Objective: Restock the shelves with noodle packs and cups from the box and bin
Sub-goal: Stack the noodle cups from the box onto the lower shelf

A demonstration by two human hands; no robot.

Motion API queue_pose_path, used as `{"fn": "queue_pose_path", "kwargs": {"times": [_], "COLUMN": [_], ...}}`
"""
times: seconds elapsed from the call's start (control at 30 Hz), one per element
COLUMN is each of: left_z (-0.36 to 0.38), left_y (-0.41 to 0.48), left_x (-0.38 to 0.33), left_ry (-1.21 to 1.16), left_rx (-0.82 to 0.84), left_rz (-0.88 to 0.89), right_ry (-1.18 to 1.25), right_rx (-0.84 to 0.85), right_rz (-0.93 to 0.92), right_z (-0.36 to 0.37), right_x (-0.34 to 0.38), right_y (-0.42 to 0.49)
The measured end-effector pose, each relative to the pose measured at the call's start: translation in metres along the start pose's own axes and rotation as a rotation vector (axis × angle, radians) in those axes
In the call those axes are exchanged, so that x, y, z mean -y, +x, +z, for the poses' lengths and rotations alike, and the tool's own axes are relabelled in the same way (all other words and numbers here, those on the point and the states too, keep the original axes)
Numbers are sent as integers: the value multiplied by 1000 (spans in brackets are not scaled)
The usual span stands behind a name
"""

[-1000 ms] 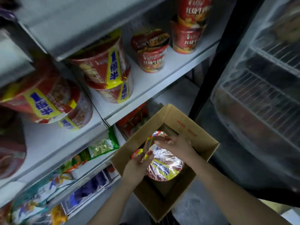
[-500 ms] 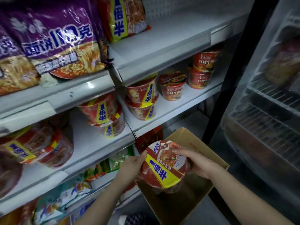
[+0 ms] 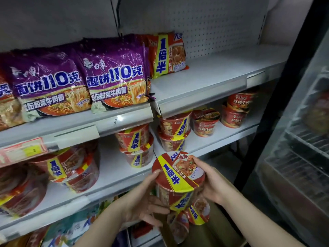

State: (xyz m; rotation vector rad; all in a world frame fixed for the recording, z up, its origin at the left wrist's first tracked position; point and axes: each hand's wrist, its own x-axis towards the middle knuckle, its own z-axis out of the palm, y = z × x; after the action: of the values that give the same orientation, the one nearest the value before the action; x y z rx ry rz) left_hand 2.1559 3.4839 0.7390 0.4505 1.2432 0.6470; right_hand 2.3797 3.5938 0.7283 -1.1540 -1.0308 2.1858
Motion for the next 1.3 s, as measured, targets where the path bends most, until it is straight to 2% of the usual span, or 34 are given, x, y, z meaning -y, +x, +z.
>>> {"fn": "queue_pose_path", "kwargs": {"times": [0.1, 0.23, 0.37, 0.5, 0.77, 0.97, 1.3], "left_z": [-14, -28, -23, -21, -20, -17, -40], "left_y": [-5, -7, -3, 4, 13, 15, -16], "left_x": [1, 3, 7, 10, 12, 16, 22], "left_ry": [-4, 33, 25, 13, -8, 37, 62], "left_rx": [-86, -186, -219, -223, -244, -197, -182], "left_rz": [55, 85, 112, 161, 173, 157, 191], "right_ry": [-32, -90, -341, -394, -504, -344, -305], "right_rx": [56, 31, -103, -175, 50, 148, 182], "right_rz": [2, -42, -216, -292, -132, -9, 27], "right_z": [14, 24, 27, 26, 19, 9, 35], "right_x": [4, 3, -3, -8, -21, -27, -32], "right_y": [4, 7, 6, 3, -4, -8, 2]}}
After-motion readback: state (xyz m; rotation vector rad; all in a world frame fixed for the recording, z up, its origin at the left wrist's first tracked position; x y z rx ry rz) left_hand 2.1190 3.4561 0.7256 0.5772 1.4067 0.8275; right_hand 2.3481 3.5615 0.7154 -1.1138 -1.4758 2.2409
